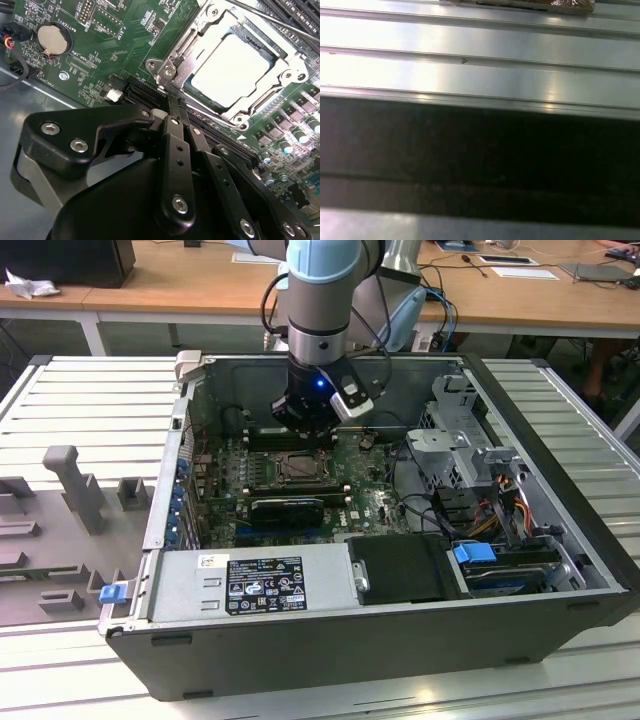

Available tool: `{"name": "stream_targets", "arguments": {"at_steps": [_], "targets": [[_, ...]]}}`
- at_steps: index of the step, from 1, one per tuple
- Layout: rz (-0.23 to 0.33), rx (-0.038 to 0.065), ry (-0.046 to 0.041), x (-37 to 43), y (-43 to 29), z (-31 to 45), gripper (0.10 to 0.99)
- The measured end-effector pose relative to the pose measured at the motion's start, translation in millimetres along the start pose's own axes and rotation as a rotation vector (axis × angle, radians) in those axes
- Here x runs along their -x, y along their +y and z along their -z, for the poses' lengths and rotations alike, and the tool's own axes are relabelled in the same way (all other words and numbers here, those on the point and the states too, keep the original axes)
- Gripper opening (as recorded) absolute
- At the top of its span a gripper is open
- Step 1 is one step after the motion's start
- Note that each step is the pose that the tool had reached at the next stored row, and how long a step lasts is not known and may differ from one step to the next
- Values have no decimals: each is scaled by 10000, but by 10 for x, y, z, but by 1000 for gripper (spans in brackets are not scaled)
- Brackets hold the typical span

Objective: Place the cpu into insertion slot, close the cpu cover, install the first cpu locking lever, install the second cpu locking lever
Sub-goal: 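Install the first cpu locking lever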

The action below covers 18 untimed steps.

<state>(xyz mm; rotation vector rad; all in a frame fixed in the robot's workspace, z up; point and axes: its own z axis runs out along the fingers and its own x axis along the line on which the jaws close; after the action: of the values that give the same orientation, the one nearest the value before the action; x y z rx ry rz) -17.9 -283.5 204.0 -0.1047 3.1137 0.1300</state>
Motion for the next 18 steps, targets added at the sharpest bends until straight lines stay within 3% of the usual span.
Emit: {"name": "stream_targets", "arguments": {"at_steps": [13,16,18], "targets": [[1,-6,-1,-1,-26,-27,106],[-1,139,-12,-1,-25,-28,106],[-3,149,-17,0,-24,-15,106]]}}
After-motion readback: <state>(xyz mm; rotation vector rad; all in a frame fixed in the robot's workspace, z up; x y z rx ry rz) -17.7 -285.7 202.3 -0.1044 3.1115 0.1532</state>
